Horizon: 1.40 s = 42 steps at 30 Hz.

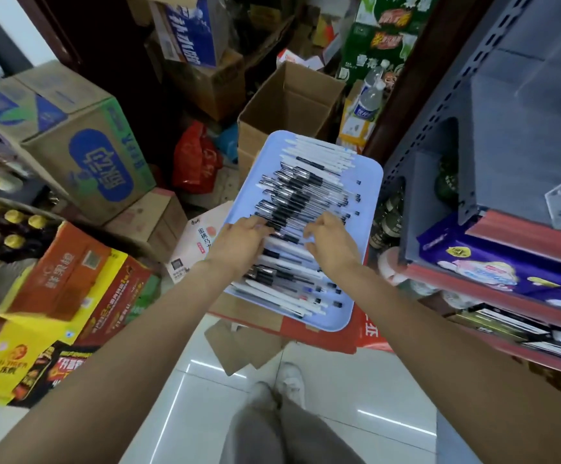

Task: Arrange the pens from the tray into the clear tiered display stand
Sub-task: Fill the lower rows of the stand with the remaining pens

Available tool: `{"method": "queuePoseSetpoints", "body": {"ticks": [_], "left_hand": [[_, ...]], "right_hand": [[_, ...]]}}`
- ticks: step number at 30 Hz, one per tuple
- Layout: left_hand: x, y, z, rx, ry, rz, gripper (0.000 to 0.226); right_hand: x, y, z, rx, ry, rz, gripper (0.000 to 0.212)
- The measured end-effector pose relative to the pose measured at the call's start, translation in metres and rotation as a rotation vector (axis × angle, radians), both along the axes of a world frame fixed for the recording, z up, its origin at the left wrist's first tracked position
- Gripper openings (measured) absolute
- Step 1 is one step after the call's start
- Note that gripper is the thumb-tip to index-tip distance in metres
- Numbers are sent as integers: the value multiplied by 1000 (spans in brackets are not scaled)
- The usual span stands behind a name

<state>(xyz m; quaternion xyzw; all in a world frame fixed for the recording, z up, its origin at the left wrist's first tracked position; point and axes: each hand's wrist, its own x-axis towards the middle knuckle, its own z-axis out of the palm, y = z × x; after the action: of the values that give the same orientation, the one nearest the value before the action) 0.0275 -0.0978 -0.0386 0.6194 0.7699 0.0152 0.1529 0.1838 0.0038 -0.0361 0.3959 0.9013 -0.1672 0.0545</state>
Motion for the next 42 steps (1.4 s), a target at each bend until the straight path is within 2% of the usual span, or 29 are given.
{"method": "queuePoseSetpoints", "body": {"ticks": [3, 7, 15, 19, 21, 24, 28, 31, 35, 42], "left_hand": [[-1, 3, 3, 52, 69, 20, 47], [-3, 6, 3, 88, 2, 114, 33], [-7, 13, 0, 95, -63, 180, 26], [-12, 14, -4, 112, -129, 199, 21], [-14, 14, -2, 196, -289, 230, 15], [-13, 13, 13, 374, -752, 382, 4], [-6, 13, 33, 517, -1206, 651, 17], [4, 21, 51, 474, -1286, 709, 24], [34, 38, 89, 356, -1460, 526, 18], [80, 73, 141, 488, -1631, 349, 20]], "right_hand": [[-7, 2, 2, 74, -57, 39, 21], [-10, 5, 4, 41, -116, 49, 7], [0, 7, 1, 10, -77, 88, 16], [6, 9, 5, 16, 6, 85, 18], [8, 11, 12, 0, 48, 56, 18], [12, 14, 26, -147, 194, -51, 14], [19, 6, 45, -294, 468, -180, 14], [22, 3, 63, -424, 670, -281, 13], [26, 2, 91, -569, 820, -322, 10], [64, 17, 144, -657, 928, -318, 13]]}}
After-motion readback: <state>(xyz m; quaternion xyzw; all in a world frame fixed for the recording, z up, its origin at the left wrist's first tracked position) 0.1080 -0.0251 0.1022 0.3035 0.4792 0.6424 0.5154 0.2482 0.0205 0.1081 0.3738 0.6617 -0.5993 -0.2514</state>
